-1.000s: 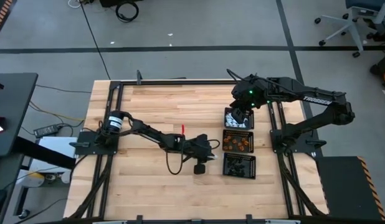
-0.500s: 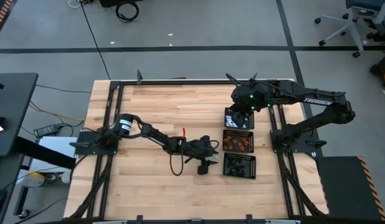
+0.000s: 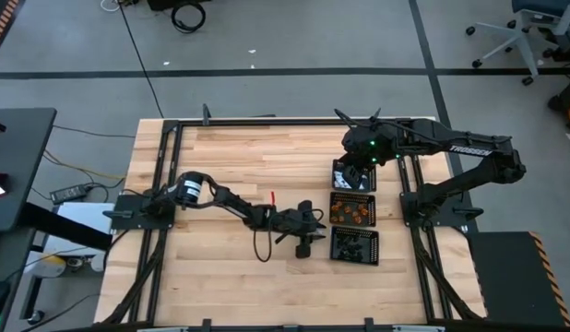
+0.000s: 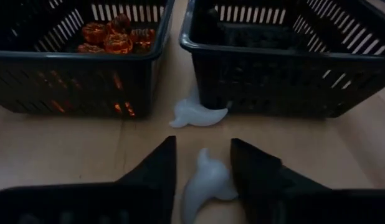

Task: Sort Halloween decoration
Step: Put the white ghost toy into the top black bin

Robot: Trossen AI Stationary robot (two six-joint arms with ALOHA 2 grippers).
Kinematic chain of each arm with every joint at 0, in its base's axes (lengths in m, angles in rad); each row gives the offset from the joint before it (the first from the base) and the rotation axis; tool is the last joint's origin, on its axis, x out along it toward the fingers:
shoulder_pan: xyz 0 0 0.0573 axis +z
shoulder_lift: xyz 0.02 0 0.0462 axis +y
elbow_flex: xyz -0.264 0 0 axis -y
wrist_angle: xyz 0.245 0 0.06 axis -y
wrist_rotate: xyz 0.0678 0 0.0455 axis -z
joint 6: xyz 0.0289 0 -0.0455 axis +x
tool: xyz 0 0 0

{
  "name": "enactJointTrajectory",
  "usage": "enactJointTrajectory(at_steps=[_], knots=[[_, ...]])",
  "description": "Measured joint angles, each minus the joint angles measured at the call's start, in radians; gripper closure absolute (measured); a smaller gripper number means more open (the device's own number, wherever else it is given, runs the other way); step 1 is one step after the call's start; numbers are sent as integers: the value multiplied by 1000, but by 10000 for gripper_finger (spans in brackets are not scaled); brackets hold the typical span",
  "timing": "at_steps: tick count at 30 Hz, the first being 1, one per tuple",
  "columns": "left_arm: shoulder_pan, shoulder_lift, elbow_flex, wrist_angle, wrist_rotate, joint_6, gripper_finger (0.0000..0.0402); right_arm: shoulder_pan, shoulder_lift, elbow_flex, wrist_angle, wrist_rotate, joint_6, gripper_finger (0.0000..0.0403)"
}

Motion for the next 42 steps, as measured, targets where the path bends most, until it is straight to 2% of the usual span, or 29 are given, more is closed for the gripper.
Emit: enactJointTrajectory(at_steps=[5,9,24,36,42], knots=[[3,1,0,-11,0,-3,334,0,0,0,5,0,-8,243],[13,1,-1,-7,29,-21,363,0,0,0,10,0,-11,243],[37,-33,-6,-18,62,-84,364,0,0,0,15,-1,-18,243],[86,-130,-14,-173,138,-103,364,0,1,0,27,0,-19,243],[105,-195,-10,-198,164,-98,363,-1,0,0,31,0,-19,243]])
